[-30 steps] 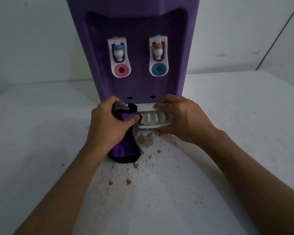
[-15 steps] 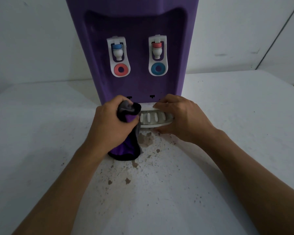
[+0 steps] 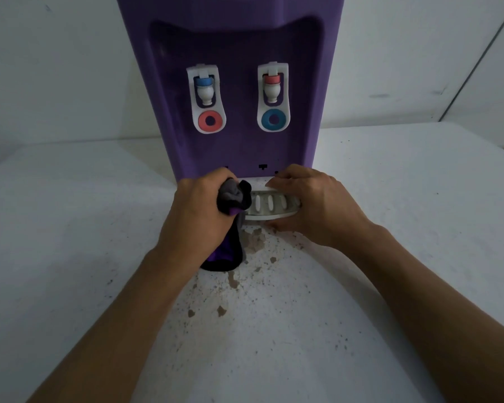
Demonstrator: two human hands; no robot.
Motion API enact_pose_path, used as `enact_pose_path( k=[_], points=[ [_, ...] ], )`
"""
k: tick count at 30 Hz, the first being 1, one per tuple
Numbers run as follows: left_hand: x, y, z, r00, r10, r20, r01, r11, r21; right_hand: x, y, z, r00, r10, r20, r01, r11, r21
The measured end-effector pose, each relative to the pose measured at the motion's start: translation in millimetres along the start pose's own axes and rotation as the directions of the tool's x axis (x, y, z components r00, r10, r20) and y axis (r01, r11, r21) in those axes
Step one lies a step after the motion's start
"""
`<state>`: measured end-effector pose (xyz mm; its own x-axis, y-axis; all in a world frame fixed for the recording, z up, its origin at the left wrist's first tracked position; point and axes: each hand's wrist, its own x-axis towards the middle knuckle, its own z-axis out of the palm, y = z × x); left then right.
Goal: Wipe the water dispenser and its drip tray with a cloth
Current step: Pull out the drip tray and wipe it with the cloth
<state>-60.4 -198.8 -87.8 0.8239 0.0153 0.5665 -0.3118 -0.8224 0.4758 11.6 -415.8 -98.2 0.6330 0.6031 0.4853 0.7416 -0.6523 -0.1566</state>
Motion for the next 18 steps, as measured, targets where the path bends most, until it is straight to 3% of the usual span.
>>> enact_pose_path(
  k=[5, 10, 18],
  points=[
    [-2.8, 4.4, -6.6, 0.993, 0.07, 0.099, -0.077, 0.995, 0.068, 0.9, 1.7, 1.3, 1.0, 0.002, 0.004, -0.002, 1.0, 0.011],
    [-4.4, 0.3, -11.1, 0.986, 0.026, 0.165, -0.037, 0.997, 0.065, 1.9, 1.7, 0.6, 1.0, -0.01, 0.01, 0.011, 1.0, -0.014],
    [-3.2, 9.0, 2.1, 0.997, 0.002, -0.071, -0.001, 1.0, 0.008, 2.5, -1.3, 0.1, 1.0, -0.031, -0.003, 0.031, 0.999, -0.041]
  ],
)
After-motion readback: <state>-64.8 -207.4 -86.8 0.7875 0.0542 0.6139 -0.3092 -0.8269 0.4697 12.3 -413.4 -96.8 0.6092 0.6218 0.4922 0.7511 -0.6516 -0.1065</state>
